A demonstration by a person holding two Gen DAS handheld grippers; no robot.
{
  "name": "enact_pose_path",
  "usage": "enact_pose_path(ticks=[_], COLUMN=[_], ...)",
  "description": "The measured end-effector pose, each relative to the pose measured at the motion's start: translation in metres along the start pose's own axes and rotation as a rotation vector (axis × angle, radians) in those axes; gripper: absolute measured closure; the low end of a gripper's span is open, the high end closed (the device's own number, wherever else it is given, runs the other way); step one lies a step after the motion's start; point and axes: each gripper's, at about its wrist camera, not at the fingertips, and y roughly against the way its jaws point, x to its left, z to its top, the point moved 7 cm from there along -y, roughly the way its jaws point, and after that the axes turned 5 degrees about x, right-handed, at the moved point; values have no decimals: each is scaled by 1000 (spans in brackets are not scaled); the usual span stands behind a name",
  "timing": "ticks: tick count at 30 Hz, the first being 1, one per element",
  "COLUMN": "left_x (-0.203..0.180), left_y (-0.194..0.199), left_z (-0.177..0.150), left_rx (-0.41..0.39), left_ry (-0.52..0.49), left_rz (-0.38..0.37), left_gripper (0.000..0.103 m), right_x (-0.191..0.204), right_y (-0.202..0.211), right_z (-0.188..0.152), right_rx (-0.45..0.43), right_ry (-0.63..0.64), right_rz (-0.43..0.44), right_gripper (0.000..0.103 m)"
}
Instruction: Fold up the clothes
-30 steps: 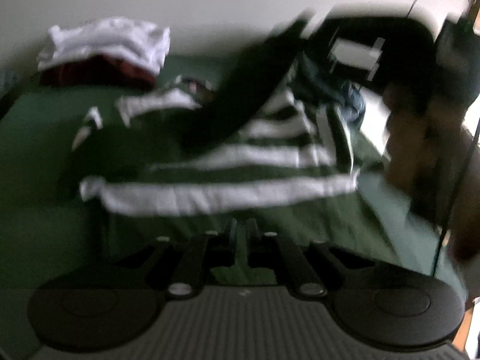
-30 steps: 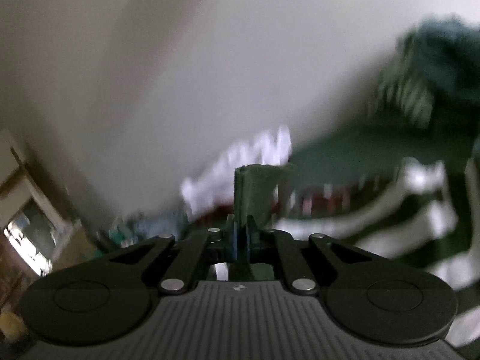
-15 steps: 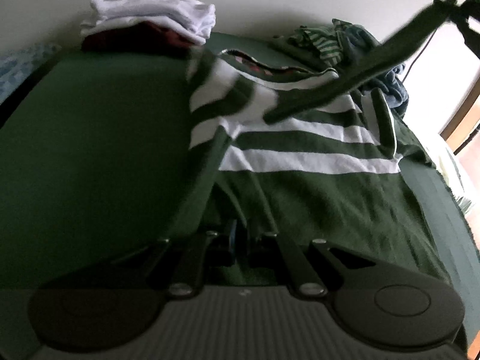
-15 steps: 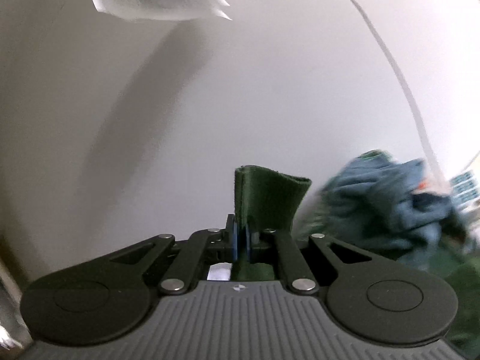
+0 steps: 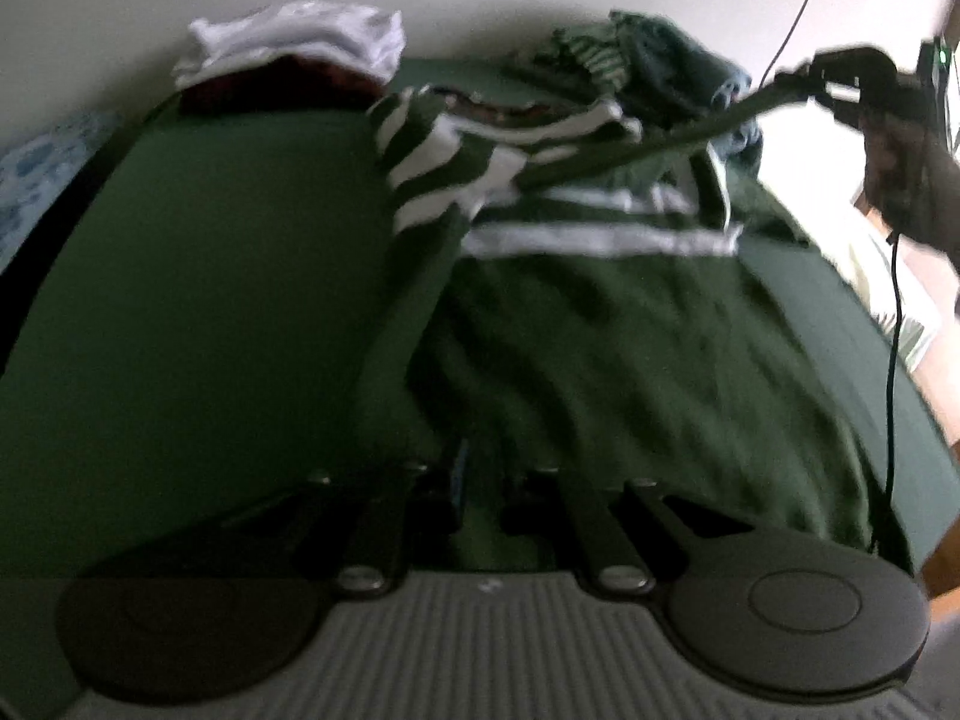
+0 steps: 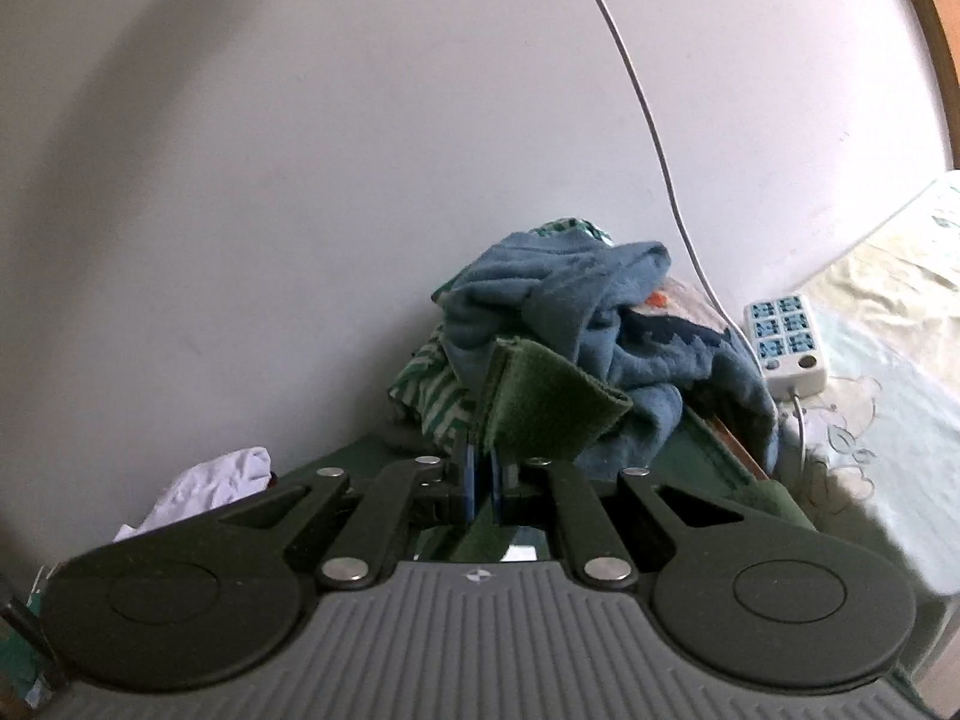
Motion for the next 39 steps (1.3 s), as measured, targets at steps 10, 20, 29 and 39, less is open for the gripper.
enact_pose_path(ticks=[10, 20, 29, 39], left_x=[26, 27, 10, 3], left_y=[23, 41, 34, 85], left_z=[-41, -68, -94, -71], left_rx=[13, 54, 63, 16], left_ry=[165, 219, 225, 166], left_rz=[-22, -101, -54, -46], left_gripper=[78, 60, 97, 103], right_x=[14, 10, 7, 16], right_y=[-9, -15, -21, -16], right_z=[-7, -5, -17, -13], right_rx=[40, 60, 105, 92], right_ry=[54, 147, 177, 214], right_rz=[30, -13, -27, -2], right_gripper=[97, 97, 97, 97])
